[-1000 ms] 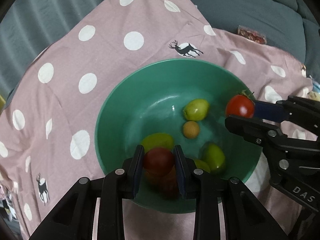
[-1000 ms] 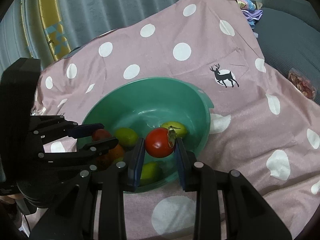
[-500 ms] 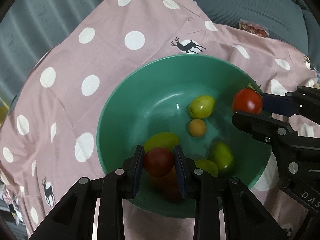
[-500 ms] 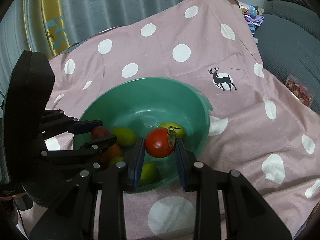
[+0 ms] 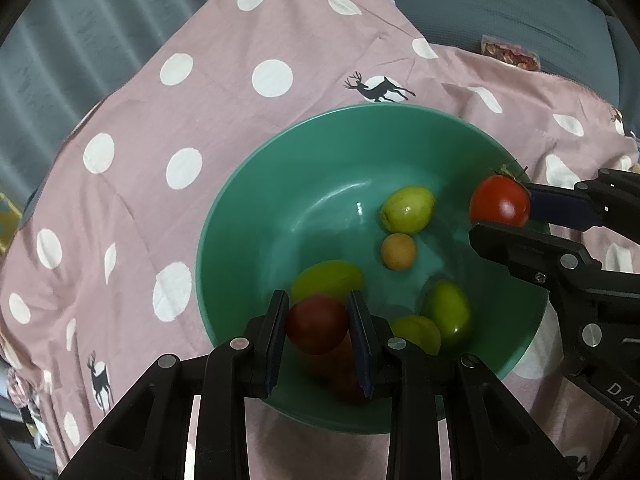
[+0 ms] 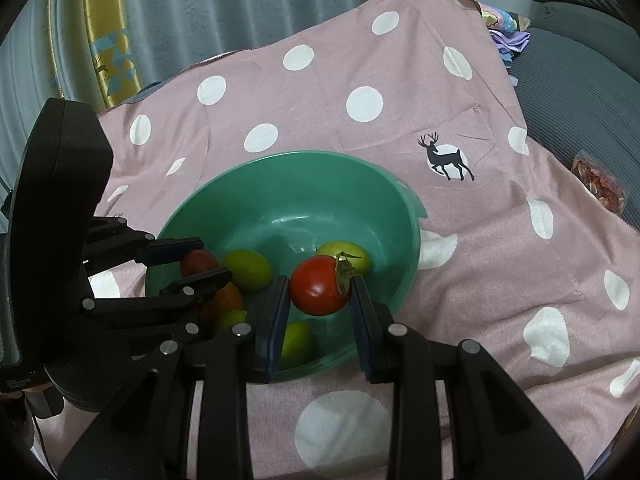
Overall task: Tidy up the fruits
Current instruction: 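Lower both tomatoes into the teal bowl and open both grippers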
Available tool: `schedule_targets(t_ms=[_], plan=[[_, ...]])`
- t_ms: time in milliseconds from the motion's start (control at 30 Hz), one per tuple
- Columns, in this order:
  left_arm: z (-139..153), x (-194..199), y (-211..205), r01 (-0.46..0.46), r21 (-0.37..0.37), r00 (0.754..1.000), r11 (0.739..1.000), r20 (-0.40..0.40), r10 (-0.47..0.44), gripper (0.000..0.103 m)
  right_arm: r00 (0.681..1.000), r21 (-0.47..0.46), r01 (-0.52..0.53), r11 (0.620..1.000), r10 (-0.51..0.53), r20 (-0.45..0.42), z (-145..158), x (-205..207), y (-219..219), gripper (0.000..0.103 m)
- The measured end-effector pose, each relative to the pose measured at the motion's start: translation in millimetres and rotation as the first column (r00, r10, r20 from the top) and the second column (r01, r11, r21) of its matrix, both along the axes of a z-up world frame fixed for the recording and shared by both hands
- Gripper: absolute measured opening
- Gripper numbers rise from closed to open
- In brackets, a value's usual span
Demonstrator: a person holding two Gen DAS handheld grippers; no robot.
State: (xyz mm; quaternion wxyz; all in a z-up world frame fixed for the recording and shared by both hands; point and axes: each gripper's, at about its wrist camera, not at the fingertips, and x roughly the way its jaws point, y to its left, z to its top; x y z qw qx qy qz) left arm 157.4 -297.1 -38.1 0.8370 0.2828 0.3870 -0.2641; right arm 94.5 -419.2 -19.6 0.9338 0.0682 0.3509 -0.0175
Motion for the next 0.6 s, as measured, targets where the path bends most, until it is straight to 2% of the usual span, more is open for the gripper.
schedule_targets(t_ms=[600], plan=[[-1.0, 0.6, -4.5, 0.001, 0.031, 1.000, 1.000, -0.002, -0.001, 0.031, 1.000, 0.003, 0.002, 1.000, -0.002, 0.009, 1.1, -1.6, 0.1, 0.031]])
